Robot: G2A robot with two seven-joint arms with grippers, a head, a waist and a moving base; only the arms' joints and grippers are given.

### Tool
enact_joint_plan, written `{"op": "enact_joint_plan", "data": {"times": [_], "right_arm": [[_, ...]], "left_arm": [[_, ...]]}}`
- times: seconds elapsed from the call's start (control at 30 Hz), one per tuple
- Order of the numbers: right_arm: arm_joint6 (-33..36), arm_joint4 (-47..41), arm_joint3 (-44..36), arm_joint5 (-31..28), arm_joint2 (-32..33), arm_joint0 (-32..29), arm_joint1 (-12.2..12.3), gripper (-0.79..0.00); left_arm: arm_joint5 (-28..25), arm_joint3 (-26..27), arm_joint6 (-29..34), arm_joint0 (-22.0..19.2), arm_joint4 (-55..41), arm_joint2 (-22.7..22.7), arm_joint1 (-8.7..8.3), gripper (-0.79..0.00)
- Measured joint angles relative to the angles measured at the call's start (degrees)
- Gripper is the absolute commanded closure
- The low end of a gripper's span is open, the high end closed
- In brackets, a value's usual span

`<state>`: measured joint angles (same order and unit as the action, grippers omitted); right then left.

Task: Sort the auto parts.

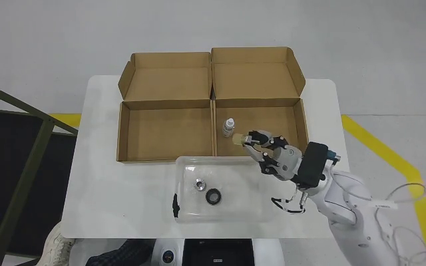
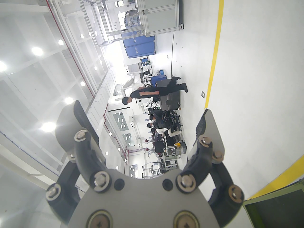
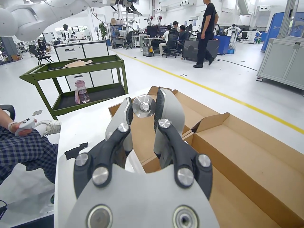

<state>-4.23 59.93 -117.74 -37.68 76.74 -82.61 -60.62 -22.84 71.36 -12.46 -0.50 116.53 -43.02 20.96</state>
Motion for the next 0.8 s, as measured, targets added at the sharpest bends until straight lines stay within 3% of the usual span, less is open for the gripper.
{"op": "enact_joint_plan", "data": {"times": [0.5,0.8], "right_arm": [[7.6,3.5,4.1,5.0,-0.7,2.6,-0.2,0.000],[13.0,9.9,7.1,11.7,-2.1,4.8,-0.6,0.000]], "left_arm": [[0.0,0.0,0.0,0.0,0.0,0.0,0.00,-0.785],[0.0,0.0,0.0,0.0,0.0,0.0,0.00,-0.785]]}}
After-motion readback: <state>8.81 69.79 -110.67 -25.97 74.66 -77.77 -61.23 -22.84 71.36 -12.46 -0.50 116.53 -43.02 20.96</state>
